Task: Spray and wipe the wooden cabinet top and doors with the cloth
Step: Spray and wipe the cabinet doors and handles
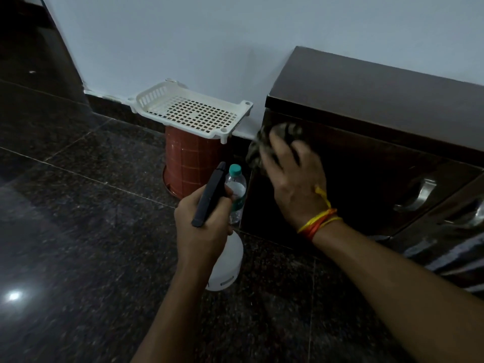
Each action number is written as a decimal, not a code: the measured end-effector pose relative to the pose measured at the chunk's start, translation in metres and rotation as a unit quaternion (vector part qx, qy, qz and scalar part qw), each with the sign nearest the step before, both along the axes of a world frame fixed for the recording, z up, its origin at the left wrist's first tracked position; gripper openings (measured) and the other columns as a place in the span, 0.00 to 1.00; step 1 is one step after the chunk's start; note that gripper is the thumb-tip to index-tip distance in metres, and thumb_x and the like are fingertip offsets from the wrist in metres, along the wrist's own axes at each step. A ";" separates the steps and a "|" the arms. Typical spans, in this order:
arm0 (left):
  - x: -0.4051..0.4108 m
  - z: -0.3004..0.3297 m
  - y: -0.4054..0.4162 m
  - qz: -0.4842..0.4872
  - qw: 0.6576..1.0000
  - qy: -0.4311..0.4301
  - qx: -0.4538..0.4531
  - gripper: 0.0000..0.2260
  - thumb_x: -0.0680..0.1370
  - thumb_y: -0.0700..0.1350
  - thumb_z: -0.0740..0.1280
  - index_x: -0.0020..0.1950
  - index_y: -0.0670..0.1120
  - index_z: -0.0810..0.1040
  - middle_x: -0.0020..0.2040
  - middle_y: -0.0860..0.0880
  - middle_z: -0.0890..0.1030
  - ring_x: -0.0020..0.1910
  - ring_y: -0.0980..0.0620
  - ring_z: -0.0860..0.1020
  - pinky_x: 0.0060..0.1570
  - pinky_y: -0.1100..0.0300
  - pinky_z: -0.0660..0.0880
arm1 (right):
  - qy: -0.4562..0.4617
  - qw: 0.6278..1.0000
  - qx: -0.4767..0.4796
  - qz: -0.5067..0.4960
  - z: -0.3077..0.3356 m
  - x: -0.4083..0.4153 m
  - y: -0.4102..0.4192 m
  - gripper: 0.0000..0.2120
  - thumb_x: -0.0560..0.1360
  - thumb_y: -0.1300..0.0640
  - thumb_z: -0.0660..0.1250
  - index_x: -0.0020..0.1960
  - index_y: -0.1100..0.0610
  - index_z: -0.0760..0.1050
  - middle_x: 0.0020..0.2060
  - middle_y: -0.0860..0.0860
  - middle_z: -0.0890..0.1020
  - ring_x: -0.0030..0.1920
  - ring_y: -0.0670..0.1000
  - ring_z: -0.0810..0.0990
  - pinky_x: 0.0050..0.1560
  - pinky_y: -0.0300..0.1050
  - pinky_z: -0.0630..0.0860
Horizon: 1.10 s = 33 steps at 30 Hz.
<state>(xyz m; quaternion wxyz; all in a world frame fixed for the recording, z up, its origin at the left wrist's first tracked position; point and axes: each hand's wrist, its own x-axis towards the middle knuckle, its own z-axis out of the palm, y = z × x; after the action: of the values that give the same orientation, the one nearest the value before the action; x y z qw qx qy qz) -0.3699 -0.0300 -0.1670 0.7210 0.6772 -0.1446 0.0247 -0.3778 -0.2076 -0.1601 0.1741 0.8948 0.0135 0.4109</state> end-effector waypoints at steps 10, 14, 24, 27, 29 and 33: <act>-0.001 -0.015 0.009 0.002 1.000 0.008 0.027 0.08 0.71 0.40 0.62 0.39 0.37 0.79 0.25 0.36 0.73 0.21 0.50 0.71 0.23 0.62 0.70 | 0.052 0.996 -0.073 -0.002 -0.053 0.004 0.005 0.16 0.78 0.64 0.56 0.63 0.59 0.75 0.66 0.55 0.74 0.55 0.59 0.68 0.49 0.54 0.75; -0.001 -0.018 0.012 0.000 1.000 0.007 0.028 0.08 0.72 0.41 0.62 0.39 0.39 0.79 0.25 0.37 0.74 0.21 0.50 0.71 0.24 0.61 0.69 | 0.146 0.986 -0.079 -0.009 -0.082 -0.001 0.006 0.16 0.76 0.60 0.56 0.59 0.58 0.79 0.65 0.54 0.75 0.55 0.58 0.68 0.50 0.52 0.75; -0.003 -0.046 0.008 -0.005 0.998 0.023 0.061 0.09 0.72 0.40 0.62 0.39 0.36 0.78 0.27 0.33 0.72 0.21 0.50 0.70 0.23 0.65 0.68 | 0.084 0.996 -0.038 -0.007 -0.110 0.005 0.013 0.15 0.79 0.63 0.56 0.61 0.57 0.76 0.66 0.55 0.74 0.57 0.59 0.69 0.52 0.54 0.74; -0.009 -0.043 0.007 -0.011 0.998 0.015 0.061 0.09 0.72 0.40 0.62 0.39 0.35 0.77 0.26 0.33 0.72 0.21 0.49 0.70 0.24 0.64 0.68 | 0.175 0.981 -0.088 -0.016 -0.140 0.003 0.011 0.17 0.76 0.59 0.58 0.63 0.57 0.76 0.68 0.54 0.73 0.58 0.59 0.67 0.55 0.54 0.70; -0.008 -0.044 0.007 -0.016 0.998 0.015 0.060 0.09 0.72 0.40 0.62 0.38 0.34 0.77 0.26 0.33 0.72 0.21 0.46 0.70 0.23 0.61 0.67 | 0.255 0.964 -0.073 -0.026 -0.156 0.004 0.019 0.19 0.74 0.56 0.62 0.63 0.56 0.77 0.69 0.53 0.71 0.61 0.59 0.66 0.57 0.54 0.68; -0.012 -0.049 0.005 -0.030 0.998 0.013 0.059 0.09 0.72 0.40 0.63 0.39 0.35 0.78 0.28 0.34 0.74 0.22 0.39 0.71 0.23 0.55 0.67 | 0.423 0.899 -0.098 -0.054 -0.181 0.005 0.025 0.23 0.80 0.57 0.52 0.74 0.61 0.59 0.76 0.55 0.52 0.71 0.60 0.57 0.68 0.55 0.60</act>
<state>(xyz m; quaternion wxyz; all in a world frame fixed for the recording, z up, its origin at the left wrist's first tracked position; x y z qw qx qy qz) -0.3821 -0.0246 -0.2165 0.6818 0.7143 -0.1570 -0.0144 -0.3728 -0.1824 -0.3406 0.2608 0.9620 0.0778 -0.0195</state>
